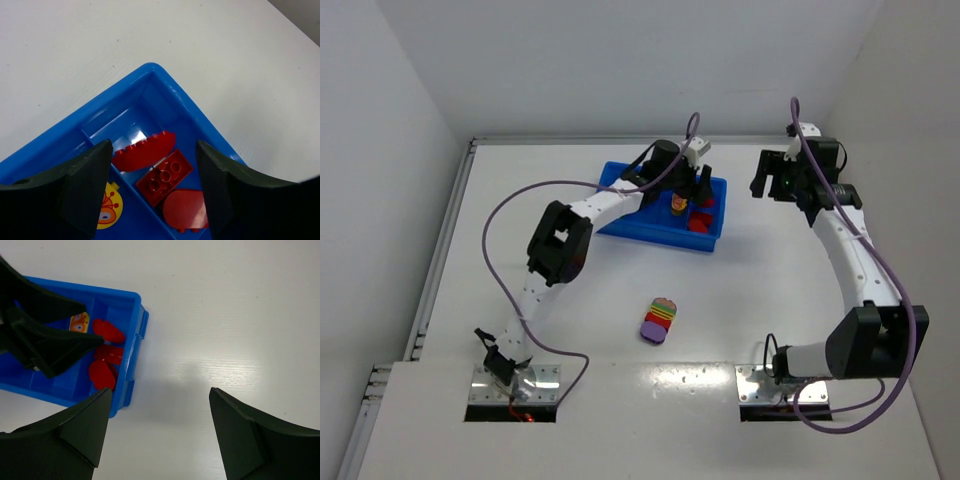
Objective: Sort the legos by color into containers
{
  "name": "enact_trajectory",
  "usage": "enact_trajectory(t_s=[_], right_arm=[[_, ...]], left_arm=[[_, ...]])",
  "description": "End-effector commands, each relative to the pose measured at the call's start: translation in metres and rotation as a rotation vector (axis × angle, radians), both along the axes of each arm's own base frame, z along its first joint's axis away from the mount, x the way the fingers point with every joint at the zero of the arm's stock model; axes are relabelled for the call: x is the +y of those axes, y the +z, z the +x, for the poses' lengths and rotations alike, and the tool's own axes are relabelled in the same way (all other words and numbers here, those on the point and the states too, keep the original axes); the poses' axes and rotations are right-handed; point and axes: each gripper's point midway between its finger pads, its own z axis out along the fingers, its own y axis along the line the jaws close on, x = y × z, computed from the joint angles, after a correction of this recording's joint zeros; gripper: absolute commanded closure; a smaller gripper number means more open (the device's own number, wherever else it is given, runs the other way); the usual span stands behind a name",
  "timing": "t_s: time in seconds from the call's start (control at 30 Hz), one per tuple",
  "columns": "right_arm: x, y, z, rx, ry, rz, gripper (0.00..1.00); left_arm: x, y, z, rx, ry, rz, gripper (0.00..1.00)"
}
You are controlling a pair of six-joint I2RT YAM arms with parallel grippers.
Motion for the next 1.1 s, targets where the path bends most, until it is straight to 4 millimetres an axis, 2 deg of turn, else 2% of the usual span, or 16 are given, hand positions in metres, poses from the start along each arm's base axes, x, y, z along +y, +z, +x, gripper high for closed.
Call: enact_trajectory(t_s=[0.0, 0.07, 0.17, 0.23, 0.3, 0.33, 0.4, 0.43, 0.53, 0.57, 0.6, 0.63, 0.67, 0.7, 0.77, 1.07], right_arm=[[0.006, 0.019, 0.008, -0.033, 0.073, -0.013, 0.21], [0.015, 0.019, 0.005, -0.031, 0.152, 0.007, 0.21], [0.043, 0.01, -0.007, -0.025, 0.4, 0.011, 0.24], [0.062, 0.002, -0.025, -0.029, 0.61, -0.036, 0.25], [0.075, -0.011, -0.046, -0.01, 0.75, -0.041, 0.25], [0.075, -0.013, -0.05, -0.035, 0.819, -0.094, 0.25], [0.084, -0.021, -0.066, -0.023, 0.929, -0.104, 0.25], [0.093, -0.024, -0.072, -0.052, 1.038, -0.164, 0.25], [0.115, -0.037, -0.095, -0.064, 1.308, -0.255, 0.23], [0.121, -0.045, -0.104, -0.059, 1.405, -0.271, 0.23], [0.131, -0.054, -0.128, -0.019, 1.528, -0.28, 0.21], [0.133, -0.06, -0.133, -0.071, 1.652, -0.374, 0.21], [0.137, -0.066, -0.141, -0.081, 1.728, -0.408, 0.2], [0.139, -0.076, -0.153, -0.069, 1.8, -0.423, 0.2], [0.155, -0.088, -0.173, -0.126, 2.008, -0.488, 0.19], [0.199, -0.124, -0.191, -0.22, 2.409, -0.514, 0.12]], left_arm=[[-0.014, 0.033, 0.004, -0.088, 0.001, -0.028, 0.25], [-0.015, 0.037, 0.005, -0.095, 0.001, -0.033, 0.21], [-0.004, 0.069, 0.007, -0.082, -0.006, -0.137, 0.21], [0.02, 0.125, 0.011, -0.082, 0.007, -0.271, 0.21], [0.05, 0.149, 0.016, -0.068, 0.038, -0.314, 0.21], [0.066, 0.187, 0.009, -0.114, 0.047, -0.338, 0.21], [0.088, 0.193, -0.005, -0.098, 0.048, -0.304, 0.21], [0.111, 0.219, -0.017, -0.155, 0.048, -0.283, 0.21], [0.156, 0.202, -0.035, -0.144, 0.06, -0.162, 0.16], [0.17, 0.215, -0.051, -0.164, 0.044, -0.151, 0.15], [0.193, 0.203, -0.051, -0.138, 0.07, -0.117, 0.13], [0.206, 0.193, -0.061, -0.105, 0.065, -0.082, 0.11], [0.221, 0.202, -0.07, -0.115, 0.078, -0.077, 0.09], [0.235, 0.188, -0.075, -0.079, 0.101, -0.056, 0.08], [0.282, 0.177, -0.081, -0.036, 0.192, -0.036, 0.03], [0.375, 0.149, -0.117, 0.04, 0.392, 0.014, 0.0]])
